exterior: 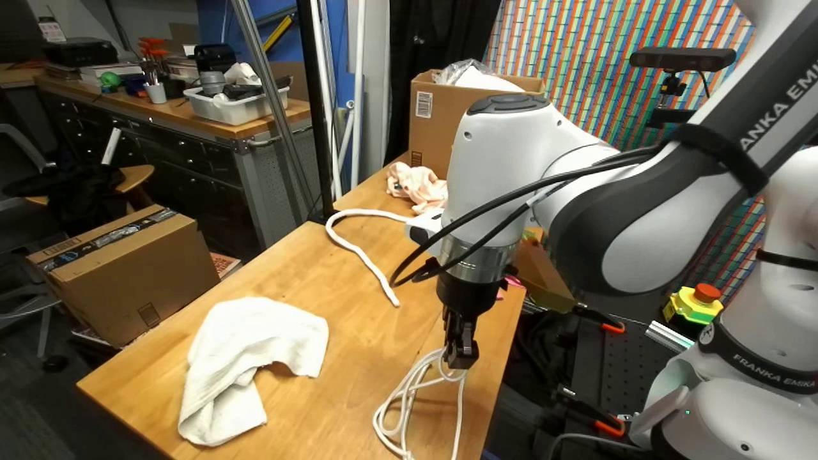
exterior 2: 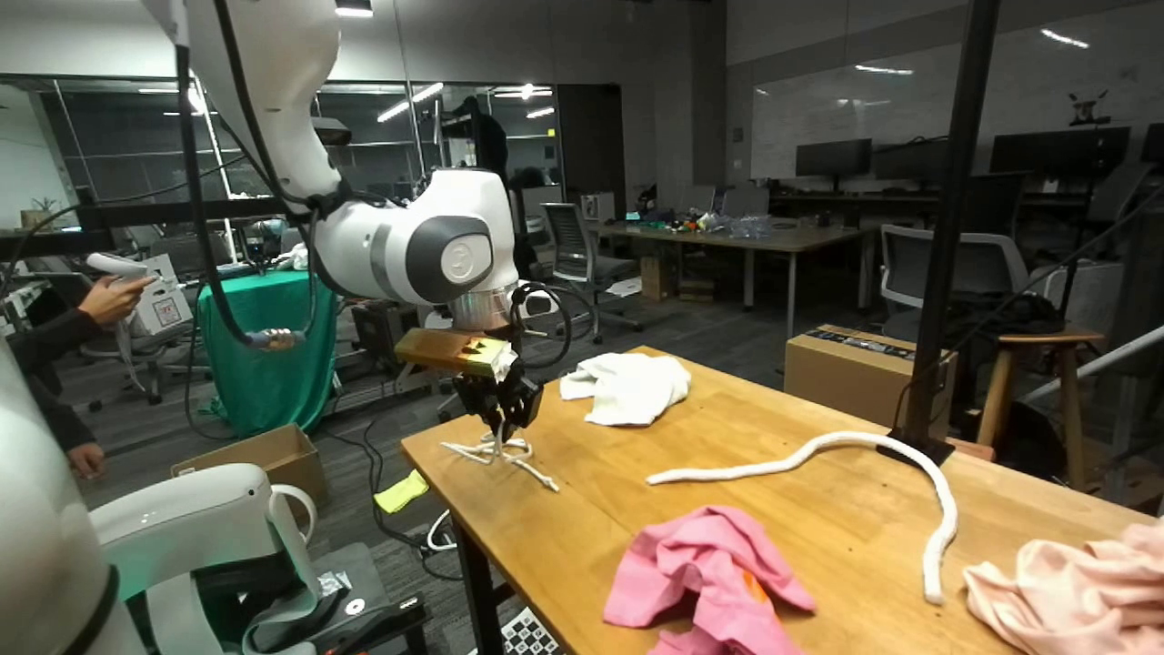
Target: Separate the items on the table
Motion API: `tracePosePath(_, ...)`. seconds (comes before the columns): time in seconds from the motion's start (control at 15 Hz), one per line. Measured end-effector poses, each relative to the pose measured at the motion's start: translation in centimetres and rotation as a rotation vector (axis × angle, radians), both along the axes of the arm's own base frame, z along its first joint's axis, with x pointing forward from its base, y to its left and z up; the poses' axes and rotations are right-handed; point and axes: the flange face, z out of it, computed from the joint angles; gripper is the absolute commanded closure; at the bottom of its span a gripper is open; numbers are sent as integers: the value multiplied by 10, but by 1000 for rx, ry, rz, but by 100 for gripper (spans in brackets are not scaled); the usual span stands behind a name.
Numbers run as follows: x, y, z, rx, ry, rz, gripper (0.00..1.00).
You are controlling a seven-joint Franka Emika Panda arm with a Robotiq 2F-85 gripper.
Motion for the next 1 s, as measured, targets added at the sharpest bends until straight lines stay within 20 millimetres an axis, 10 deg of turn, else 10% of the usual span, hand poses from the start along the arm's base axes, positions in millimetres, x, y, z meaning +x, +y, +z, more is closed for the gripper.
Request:
tracePosePath(0.53,3,-3,-11,-73,-21,2,4)
tracePosePath(1.0,32,-30,2,-189,-153,-9,0)
